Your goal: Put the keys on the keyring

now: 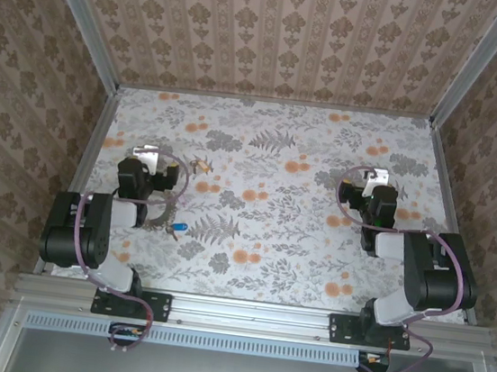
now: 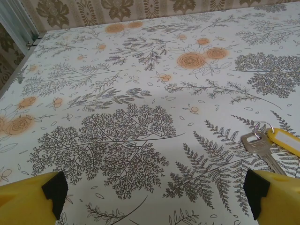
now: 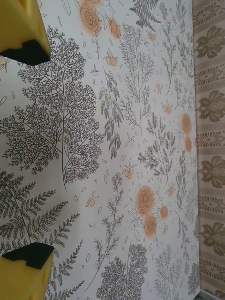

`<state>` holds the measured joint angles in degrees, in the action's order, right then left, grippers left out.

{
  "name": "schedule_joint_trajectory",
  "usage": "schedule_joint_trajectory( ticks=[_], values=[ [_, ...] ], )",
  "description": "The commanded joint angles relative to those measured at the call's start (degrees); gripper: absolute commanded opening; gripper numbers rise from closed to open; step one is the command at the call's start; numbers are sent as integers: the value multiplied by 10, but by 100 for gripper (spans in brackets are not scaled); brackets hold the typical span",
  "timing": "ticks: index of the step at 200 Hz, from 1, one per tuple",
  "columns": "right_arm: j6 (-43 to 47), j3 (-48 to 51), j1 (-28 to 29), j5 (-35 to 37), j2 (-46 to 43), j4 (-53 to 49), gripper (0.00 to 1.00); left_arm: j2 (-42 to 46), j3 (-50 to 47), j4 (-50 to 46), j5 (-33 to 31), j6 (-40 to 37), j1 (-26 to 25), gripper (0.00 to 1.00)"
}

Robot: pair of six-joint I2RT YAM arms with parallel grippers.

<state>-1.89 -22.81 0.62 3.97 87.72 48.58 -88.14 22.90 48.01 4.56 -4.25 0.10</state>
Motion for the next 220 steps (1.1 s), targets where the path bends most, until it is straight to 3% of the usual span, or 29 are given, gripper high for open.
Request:
schedule_joint_trajectory(
  ticks=[1, 171, 196, 212, 220],
  values=[
    [3, -6, 2, -11, -2, 3, 100, 2, 5, 4, -1, 10, 2, 100],
    [1, -13, -4, -28, -30, -31, 100, 18, 4, -2, -39, 23, 2, 100],
    [-15, -9, -4, 15, -143, -105, 100, 159, 16, -137, -87, 20, -23, 100],
    [-62, -40, -4, 80, -249, -239, 100, 255, 54, -279, -92, 48, -34, 100],
    [-131, -70, -5, 129, -300, -339, 100, 293, 88, -371, -98, 89, -35, 100]
  ],
)
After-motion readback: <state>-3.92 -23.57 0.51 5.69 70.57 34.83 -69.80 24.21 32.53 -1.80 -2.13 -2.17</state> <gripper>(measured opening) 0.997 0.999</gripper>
